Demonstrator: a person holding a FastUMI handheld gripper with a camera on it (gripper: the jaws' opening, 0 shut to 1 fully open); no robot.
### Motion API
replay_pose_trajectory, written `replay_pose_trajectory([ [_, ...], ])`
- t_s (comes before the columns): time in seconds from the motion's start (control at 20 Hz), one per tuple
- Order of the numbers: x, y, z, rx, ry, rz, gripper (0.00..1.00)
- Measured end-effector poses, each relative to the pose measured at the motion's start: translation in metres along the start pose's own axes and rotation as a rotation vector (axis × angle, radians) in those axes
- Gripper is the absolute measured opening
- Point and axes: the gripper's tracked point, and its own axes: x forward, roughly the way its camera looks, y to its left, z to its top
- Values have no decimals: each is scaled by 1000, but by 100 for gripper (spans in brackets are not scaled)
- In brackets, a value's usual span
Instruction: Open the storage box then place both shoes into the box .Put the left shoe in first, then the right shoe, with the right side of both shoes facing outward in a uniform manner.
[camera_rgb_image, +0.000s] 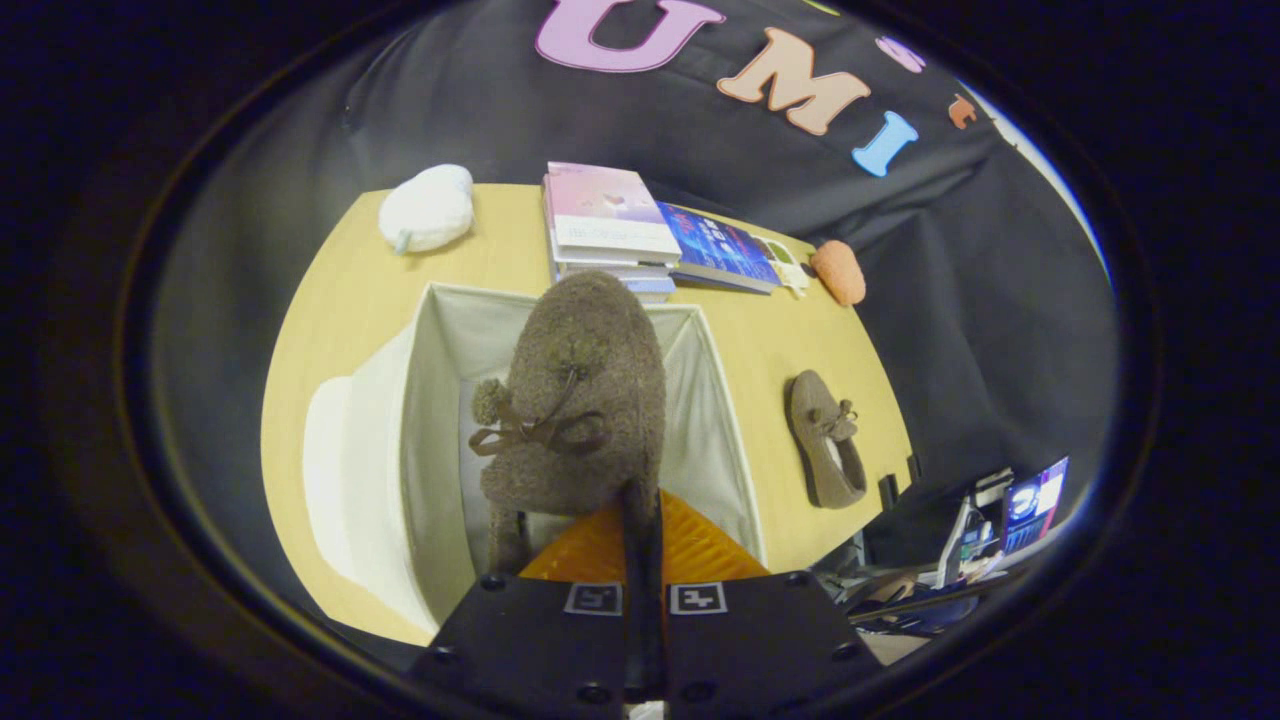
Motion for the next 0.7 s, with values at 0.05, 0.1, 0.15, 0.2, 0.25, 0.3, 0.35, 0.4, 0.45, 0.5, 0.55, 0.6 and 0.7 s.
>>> replay_pose_trajectory([
  [0.05,3,6,-2,2,6,19,4],
  [0.1,5,11,-6,3,15,35,3],
  [0.15,7,16,-8,2,23,52,4],
  [0.2,11,23,-12,-2,35,69,4],
  [0.25,17,29,-15,-14,50,84,4],
  [0.3,25,36,-17,-24,63,100,4],
  [0.35,33,42,-16,-29,73,119,4],
  [0.4,42,48,-20,-31,93,138,4],
  [0.45,47,54,-23,-28,116,160,4],
  [0.5,53,60,-26,-28,140,183,4],
  [0.55,59,64,-29,-34,161,199,4],
  [0.6,64,67,-33,-40,181,217,4],
  [0.7,70,72,-37,-35,211,255,6],
])
